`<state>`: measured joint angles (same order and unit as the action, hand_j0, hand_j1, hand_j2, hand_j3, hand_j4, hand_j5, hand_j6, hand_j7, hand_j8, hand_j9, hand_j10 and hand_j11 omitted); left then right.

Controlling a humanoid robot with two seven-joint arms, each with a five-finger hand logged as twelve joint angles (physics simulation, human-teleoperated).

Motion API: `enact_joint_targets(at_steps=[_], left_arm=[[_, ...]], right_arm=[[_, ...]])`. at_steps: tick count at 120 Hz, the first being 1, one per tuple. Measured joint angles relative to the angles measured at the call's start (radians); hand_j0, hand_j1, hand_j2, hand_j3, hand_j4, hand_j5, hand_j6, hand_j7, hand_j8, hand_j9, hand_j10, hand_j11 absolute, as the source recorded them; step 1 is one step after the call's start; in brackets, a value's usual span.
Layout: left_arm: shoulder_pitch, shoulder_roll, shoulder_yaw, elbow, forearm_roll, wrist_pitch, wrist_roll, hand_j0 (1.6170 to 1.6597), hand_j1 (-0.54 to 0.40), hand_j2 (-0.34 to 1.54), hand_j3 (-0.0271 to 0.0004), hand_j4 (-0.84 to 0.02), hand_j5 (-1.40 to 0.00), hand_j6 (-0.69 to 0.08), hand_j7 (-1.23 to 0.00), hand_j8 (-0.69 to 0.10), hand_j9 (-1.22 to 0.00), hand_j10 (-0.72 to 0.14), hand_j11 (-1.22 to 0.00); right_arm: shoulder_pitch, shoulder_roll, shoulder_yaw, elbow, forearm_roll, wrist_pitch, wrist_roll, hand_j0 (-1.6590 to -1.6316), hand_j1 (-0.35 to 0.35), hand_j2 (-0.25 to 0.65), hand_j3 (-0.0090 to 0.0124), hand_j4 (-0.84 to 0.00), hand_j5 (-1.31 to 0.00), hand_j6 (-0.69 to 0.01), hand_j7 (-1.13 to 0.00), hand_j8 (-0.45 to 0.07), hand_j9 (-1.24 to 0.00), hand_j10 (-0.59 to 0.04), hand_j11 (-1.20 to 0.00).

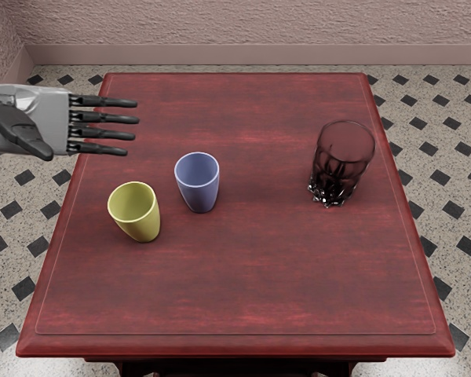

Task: Pick up cup and place in cup with left hand

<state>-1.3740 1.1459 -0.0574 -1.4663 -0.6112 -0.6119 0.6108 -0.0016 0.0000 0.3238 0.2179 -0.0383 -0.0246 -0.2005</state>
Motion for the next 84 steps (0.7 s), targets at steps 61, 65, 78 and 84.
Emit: enact_joint_targets(at_steps=[61,65,78,84], left_arm=[[-0.155,-0.271,-0.019,0.018,0.241,0.0,0.0,1.6581,0.348,0.0,0.0,0.003,0.0,0.003,0.0,0.003,0.0,0.002,0.0],[-0.158,-0.318,-0.036,0.025,0.313,0.0,0.0,1.6581,0.348,0.0,0.0,0.002,0.0,0.003,0.0,0.002,0.0,0.002,0.0],[-0.207,-0.405,-0.067,0.036,0.526,0.004,0.0,1.6581,0.349,0.0,0.0,0.001,0.0,0.001,0.0,0.001,0.0,0.001,0.0],[-0.23,-0.444,-0.073,0.039,0.611,0.026,0.0,1.6581,0.349,0.0,0.0,0.001,0.0,0.001,0.0,0.001,0.0,0.001,0.0]], right_arm=[[0.001,0.0,-0.002,0.005,0.0,0.0,-0.002,-1.6581,-0.312,-0.006,0.0,-0.031,-0.04,-0.031,-0.04,-0.031,-0.04,-0.031,-0.04],[0.002,0.0,-0.002,0.005,0.0,0.0,-0.002,-1.6581,-0.312,-0.006,0.0,-0.031,-0.04,-0.031,-0.04,-0.031,-0.04,-0.031,-0.04],[0.005,0.0,-0.002,0.005,0.0,0.0,-0.002,-1.6581,-0.312,-0.006,0.0,-0.031,-0.04,-0.031,-0.04,-0.031,-0.04,-0.031,-0.04],[0.005,0.0,-0.002,0.005,0.0,0.0,-0.002,-1.6581,-0.312,-0.006,0.0,-0.031,-0.04,-0.031,-0.04,-0.031,-0.04,-0.031,-0.04]])
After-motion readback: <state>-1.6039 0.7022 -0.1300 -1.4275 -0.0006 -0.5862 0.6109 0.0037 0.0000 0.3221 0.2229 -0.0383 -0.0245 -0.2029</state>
